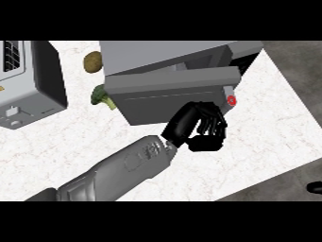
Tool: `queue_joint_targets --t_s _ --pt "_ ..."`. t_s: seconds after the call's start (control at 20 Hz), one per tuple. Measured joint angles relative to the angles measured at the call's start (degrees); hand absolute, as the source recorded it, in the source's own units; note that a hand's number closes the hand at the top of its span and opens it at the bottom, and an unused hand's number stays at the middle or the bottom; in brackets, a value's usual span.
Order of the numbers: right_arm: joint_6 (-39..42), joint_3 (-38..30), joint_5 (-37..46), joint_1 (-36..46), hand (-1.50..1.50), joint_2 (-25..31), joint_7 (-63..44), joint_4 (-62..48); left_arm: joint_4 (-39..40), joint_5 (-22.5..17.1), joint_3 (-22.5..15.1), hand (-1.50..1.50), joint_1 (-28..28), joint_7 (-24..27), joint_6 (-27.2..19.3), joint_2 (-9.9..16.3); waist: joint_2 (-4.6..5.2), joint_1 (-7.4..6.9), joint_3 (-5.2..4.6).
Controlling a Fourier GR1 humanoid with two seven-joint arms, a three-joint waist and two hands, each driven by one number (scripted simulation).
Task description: Pick up the milk, place it into the microwave and close the microwave
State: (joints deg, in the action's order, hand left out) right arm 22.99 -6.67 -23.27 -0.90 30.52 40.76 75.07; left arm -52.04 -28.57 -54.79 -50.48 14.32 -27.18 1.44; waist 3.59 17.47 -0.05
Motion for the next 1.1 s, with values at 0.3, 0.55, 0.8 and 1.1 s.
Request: queue_joint_targets --t_s 0.3,0.55,0.8,1.1 --pt "1.9 0.6 -1.9 2.5 -1.5 1.3 -2.0 1.2 3.4 -3.0 1.3 1.5 -4.1 -0.7 -1.3 0.3 0.85 1.82 0.1" --pt "3.4 1.2 -3.5 4.6 -1.5 2.2 -3.6 2.1 6.1 -5.3 2.3 1.5 -6.7 -1.2 -2.6 0.9 1.36 3.15 0.14" --pt "5.6 2.8 -5.1 6.4 -1.5 2.7 -5.6 3.5 5.7 -7.3 2.2 1.5 -6.6 -0.7 -3.9 1.5 1.39 3.89 0.17" --pt "8.0 4.8 -6.1 8.1 1.5 4.2 -8.4 5.3 5.5 -9.2 1.8 1.5 -6.7 -0.1 -5.7 1.7 1.39 4.87 0.19"
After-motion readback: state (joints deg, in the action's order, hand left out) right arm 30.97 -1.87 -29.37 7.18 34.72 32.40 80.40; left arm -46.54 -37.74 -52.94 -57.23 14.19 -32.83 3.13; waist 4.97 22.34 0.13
